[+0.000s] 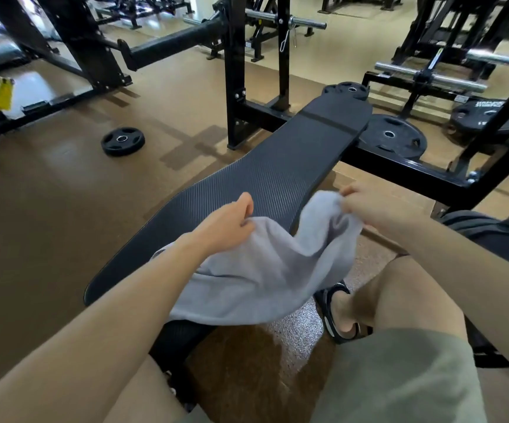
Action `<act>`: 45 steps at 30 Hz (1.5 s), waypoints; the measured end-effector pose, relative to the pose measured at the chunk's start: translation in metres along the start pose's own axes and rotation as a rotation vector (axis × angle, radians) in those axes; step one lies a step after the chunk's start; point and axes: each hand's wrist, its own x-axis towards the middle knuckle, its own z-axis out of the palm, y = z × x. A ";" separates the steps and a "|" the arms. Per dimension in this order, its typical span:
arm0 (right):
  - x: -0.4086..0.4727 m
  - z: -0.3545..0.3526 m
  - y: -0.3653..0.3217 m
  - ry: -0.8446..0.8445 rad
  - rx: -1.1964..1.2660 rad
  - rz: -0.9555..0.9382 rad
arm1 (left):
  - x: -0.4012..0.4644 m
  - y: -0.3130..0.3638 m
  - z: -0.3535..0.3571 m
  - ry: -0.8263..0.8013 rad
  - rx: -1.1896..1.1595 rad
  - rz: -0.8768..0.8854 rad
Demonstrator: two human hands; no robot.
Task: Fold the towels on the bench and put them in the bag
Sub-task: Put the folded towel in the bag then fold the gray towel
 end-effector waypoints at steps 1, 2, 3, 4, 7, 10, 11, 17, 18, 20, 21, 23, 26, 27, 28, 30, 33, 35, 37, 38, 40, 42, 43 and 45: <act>0.005 0.009 0.005 0.010 -0.197 -0.043 | 0.000 0.006 -0.010 0.023 -0.016 0.031; 0.006 0.017 0.006 0.026 -0.318 -0.138 | 0.000 0.012 -0.018 0.037 -0.013 0.077; 0.005 0.027 0.002 0.030 -0.321 -0.278 | -0.001 0.020 -0.025 0.036 0.008 0.133; -0.004 0.035 -0.010 0.007 -0.251 -0.439 | -0.003 0.028 -0.029 0.024 0.037 0.192; -0.028 0.051 -0.050 -0.194 0.061 -0.703 | -0.010 0.050 -0.035 -0.048 0.119 0.328; -0.035 0.059 -0.064 -0.270 0.232 -0.644 | -0.020 0.053 -0.039 -0.072 0.117 0.340; -0.035 0.060 -0.064 -0.257 0.268 -0.626 | -0.024 0.052 -0.042 -0.063 0.107 0.344; -0.037 0.070 -0.062 -0.203 0.102 -0.639 | -0.036 0.049 -0.061 0.039 0.093 0.325; -0.038 0.070 -0.064 -0.154 0.062 -0.643 | -0.036 0.048 -0.064 0.065 0.108 0.310; -0.038 0.069 -0.066 -0.042 0.005 -0.672 | -0.038 0.045 -0.068 0.098 0.174 0.254; -0.039 0.068 -0.067 0.015 -0.011 -0.677 | -0.039 0.042 -0.069 0.104 0.214 0.209; -0.040 0.063 -0.069 0.097 0.014 -0.639 | -0.041 0.036 -0.072 0.117 0.257 0.121; -0.044 0.057 -0.076 0.052 0.147 -0.512 | -0.045 0.036 -0.073 0.177 0.236 0.083; -0.045 0.056 -0.080 0.010 0.205 -0.471 | -0.047 0.039 -0.072 0.193 0.236 0.091; -0.046 0.057 -0.084 -0.025 0.267 -0.432 | -0.048 0.043 -0.071 0.200 0.243 0.106; -0.049 0.058 -0.093 -0.075 0.396 -0.358 | -0.051 0.050 -0.064 0.199 0.265 0.148; -0.053 0.059 -0.104 -0.106 0.552 -0.266 | -0.060 0.055 -0.050 0.217 0.293 0.205; -0.055 0.059 -0.109 -0.106 0.607 -0.214 | -0.065 0.055 -0.043 0.228 0.336 0.207; -0.057 0.059 -0.113 -0.086 0.605 -0.209 | -0.069 0.055 -0.040 0.262 0.354 0.195; -0.056 0.059 -0.115 -0.066 0.587 -0.222 | -0.070 0.057 -0.039 0.287 0.327 0.170; -0.056 0.059 -0.118 -0.010 0.522 -0.274 | -0.071 0.063 -0.039 0.322 0.242 0.096; -0.059 0.059 -0.123 0.033 0.446 -0.333 | -0.070 0.069 -0.039 0.322 0.189 0.010; -0.061 0.059 -0.125 0.046 0.427 -0.355 | -0.069 0.071 -0.039 0.313 0.178 -0.034; -0.065 0.060 -0.130 0.066 0.414 -0.384 | -0.067 0.073 -0.038 0.311 0.195 -0.101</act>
